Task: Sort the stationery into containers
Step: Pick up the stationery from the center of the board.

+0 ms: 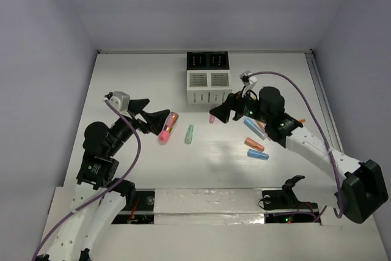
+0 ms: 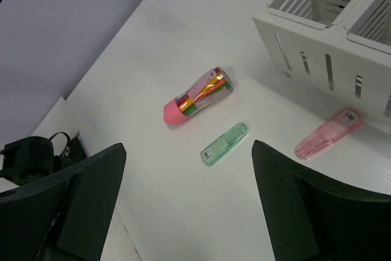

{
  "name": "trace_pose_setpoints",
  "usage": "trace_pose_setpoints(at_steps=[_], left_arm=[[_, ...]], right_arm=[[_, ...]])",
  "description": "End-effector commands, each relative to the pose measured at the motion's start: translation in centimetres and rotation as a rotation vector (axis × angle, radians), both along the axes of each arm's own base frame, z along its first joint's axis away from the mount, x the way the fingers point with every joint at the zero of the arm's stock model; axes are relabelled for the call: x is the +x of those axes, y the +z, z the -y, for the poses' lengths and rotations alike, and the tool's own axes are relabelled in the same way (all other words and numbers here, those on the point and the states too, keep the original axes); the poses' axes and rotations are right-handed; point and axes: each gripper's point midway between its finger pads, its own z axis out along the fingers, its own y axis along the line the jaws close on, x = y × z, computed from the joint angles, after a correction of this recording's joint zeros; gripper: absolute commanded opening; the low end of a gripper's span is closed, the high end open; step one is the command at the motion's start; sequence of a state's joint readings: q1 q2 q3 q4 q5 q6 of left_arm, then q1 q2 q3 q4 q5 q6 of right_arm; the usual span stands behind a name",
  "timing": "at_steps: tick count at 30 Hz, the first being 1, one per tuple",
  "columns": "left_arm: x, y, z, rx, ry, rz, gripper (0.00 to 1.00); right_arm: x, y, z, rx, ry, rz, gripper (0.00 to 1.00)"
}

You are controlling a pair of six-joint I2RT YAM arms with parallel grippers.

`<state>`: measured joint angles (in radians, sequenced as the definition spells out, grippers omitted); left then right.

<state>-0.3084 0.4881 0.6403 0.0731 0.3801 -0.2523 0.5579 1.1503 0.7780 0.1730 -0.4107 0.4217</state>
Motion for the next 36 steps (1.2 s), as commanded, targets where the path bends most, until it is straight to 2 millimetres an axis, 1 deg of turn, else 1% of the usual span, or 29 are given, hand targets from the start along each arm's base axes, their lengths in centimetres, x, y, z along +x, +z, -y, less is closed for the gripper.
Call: trace_pose_setpoints(at_steps=[1, 2, 3, 5, 6, 8, 10, 12, 15, 16, 18, 19, 20, 21, 23, 25, 26, 28, 29, 31, 33, 34, 36], left_arm=[[-0.9, 2.8, 0.2, -0.005, -0.026, 0.09, 0.99], [-0.8, 2.8, 0.1, -0.005, -0.02, 0.09, 0.99], [-0.8, 2.7, 0.1, -0.003, -0.019, 0.085, 0.99], [-0.7, 2.5, 0.2, 0.0, -0.023, 0.081, 0.99], [-0.8, 2.7, 0.2, -0.001, -0.028, 0.087, 0.99], [-0.9, 2.9, 0.2, -0.002, -0.027, 0.096, 0.99], [-0.9, 3.1, 0.1, -0.008, -0.02, 0.099, 0.99], [-1.0, 3.1, -0.1, -0.011, -0.01, 0.101, 0.99], [-1.2, 3.4, -0.3, -0.019, -0.001, 0.111, 0.99], [-1.2, 3.4, -0.4, -0.019, 0.001, 0.11, 0.99], [-1.2, 3.4, -0.4, -0.02, 0.001, 0.11, 0.99], [-1.2, 3.5, -0.4, -0.02, 0.002, 0.113, 0.99], [-1.1, 3.3, -0.5, -0.021, 0.008, 0.107, 0.99], [-1.1, 3.3, -0.5, -0.021, 0.013, 0.107, 0.99], [-1.1, 3.4, -0.7, -0.024, 0.022, 0.107, 0.99], [-1.3, 3.5, -0.8, -0.023, 0.022, 0.113, 0.99], [-1.2, 3.4, -0.7, -0.023, 0.022, 0.112, 0.99], [-1.4, 3.5, -0.6, -0.024, 0.013, 0.113, 0.99], [-1.3, 3.4, -0.5, -0.024, 0.011, 0.109, 0.99], [-1.3, 3.4, -0.5, -0.023, 0.01, 0.109, 0.99], [-1.4, 3.4, -0.3, -0.023, 0.001, 0.11, 0.99], [-1.4, 3.4, -0.3, -0.023, -0.001, 0.108, 0.99], [-1.4, 3.3, -0.2, -0.023, -0.003, 0.108, 0.99]], right_arm=[[0.8, 2.9, -1.1, 0.037, 0.011, 0.105, 0.89], [0.8, 2.1, -1.5, 0.022, 0.018, 0.087, 0.88], [0.6, 1.9, -2.0, 0.011, 0.027, 0.09, 0.88], [1.0, 1.3, -2.1, -0.018, -0.004, 0.091, 0.88], [1.3, 0.6, -2.1, -0.044, -0.031, 0.088, 0.88], [2.0, 0.1, -2.1, -0.069, -0.066, 0.081, 0.88], [2.7, -1.2, -2.0, -0.109, -0.105, 0.065, 0.88], [3.9, -2.8, -1.4, -0.172, -0.177, 0.046, 0.91], [4.6, -4.4, -1.4, -0.23, -0.252, 0.035, 0.94], [5.1, -5.3, -1.5, -0.257, -0.276, 0.028, 0.94], [4.7, -6.3, -2.7, -0.294, -0.261, 0.026, 0.94], [4.8, -6.8, -3.0, -0.315, -0.264, 0.02, 0.94], [5.3, -8.0, -3.1, -0.363, -0.295, 0.004, 0.94], [5.3, -8.5, -3.4, -0.38, -0.303, -0.004, 0.94], [6.2, -9.9, -3.0, -0.426, -0.356, -0.028, 0.94], [6.7, -10.9, -2.6, -0.44, -0.401, -0.048, 0.94], [7.3, -11.6, -2.0, -0.465, -0.449, -0.053, 0.93], [7.8, -12.2, -1.4, -0.487, -0.504, -0.069, 0.92], [8.1, -12.5, -0.7, -0.511, -0.544, -0.066, 0.91], [8.7, -13.5, -0.1, -0.55, -0.586, -0.067, 0.9], [9.1, -14.1, 0.0, -0.579, -0.604, -0.065, 0.88], [9.5, -14.9, 0.0, -0.6, -0.611, -0.072, 0.88], [9.8, -15.6, -0.1, -0.616, -0.621, -0.077, 0.87]])
